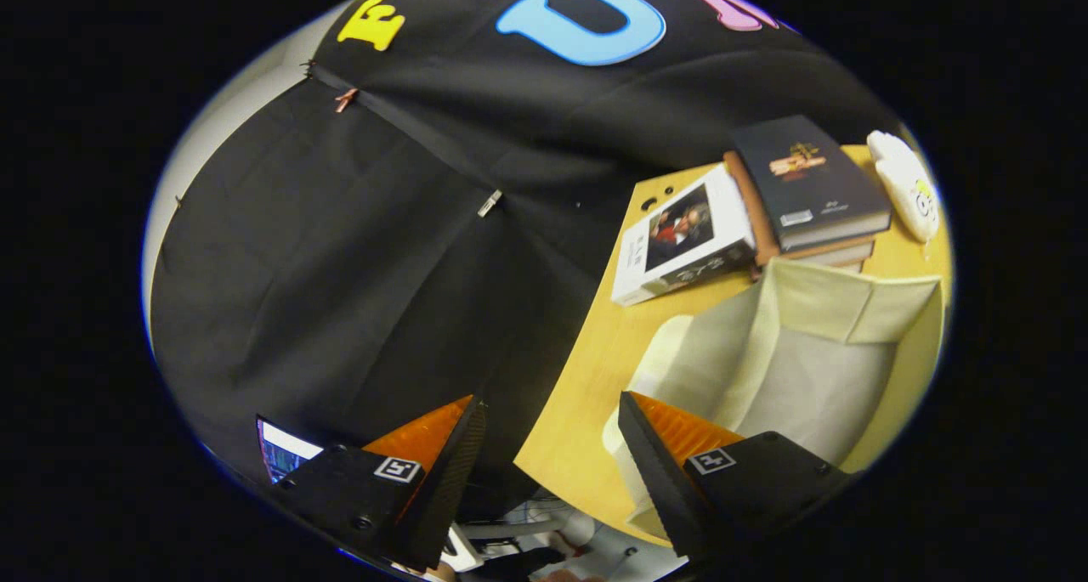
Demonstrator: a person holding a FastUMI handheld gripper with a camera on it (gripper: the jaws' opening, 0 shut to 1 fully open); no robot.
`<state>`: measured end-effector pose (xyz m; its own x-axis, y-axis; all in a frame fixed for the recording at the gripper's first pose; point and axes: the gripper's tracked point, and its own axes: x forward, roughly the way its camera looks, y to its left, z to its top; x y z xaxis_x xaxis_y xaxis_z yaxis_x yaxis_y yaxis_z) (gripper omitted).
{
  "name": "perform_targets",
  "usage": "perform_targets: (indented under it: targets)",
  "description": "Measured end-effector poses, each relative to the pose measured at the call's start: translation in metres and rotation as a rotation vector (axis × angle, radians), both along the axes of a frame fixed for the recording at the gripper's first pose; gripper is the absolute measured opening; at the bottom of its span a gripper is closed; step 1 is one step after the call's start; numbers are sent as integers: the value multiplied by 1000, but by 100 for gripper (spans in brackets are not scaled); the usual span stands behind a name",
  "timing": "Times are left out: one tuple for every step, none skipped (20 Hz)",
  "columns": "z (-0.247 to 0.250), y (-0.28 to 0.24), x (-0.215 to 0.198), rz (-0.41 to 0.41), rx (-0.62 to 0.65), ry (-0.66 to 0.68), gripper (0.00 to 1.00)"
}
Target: Open the storage box then place both shoes into the box .Put the left shoe in first, then the right shoe, with the right side of both shoes facing outward in a uniform manner.
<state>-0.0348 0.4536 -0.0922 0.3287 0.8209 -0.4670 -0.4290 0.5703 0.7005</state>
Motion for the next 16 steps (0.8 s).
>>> perform_targets:
  targets:
    - [7, -22, 6, -24, -9, -43, 97]
    - [11, -46, 11, -47, -18, -85, 97]
    - [14, -67, 17, -70, -22, -121, 97]
    - [18, -89, 24, -108, -22, -166, 98]
    - [19, -109, 32, -135, -35, -205, 97]
    - [13, -131, 35, -155, -65, -238, 97]
    - [9, -147, 38, -167, -92, -259, 97]
    - [7, -163, 40, -188, -120, -276, 97]
    - [5, -178, 42, -210, -135, -282, 97]
    - [6, -192, 43, -235, -135, -289, 98]
    - [8, -206, 45, -264, -138, -303, 98]
    - [4, -222, 49, -295, -159, -322, 98]
    - [-2, -240, 50, -320, -186, -335, 98]
    - [-8, -254, 46, -336, -211, -342, 98]
    - [-15, -268, 45, -348, -239, -344, 98]
    - [-25, -284, 44, -355, -276, -344, 98]
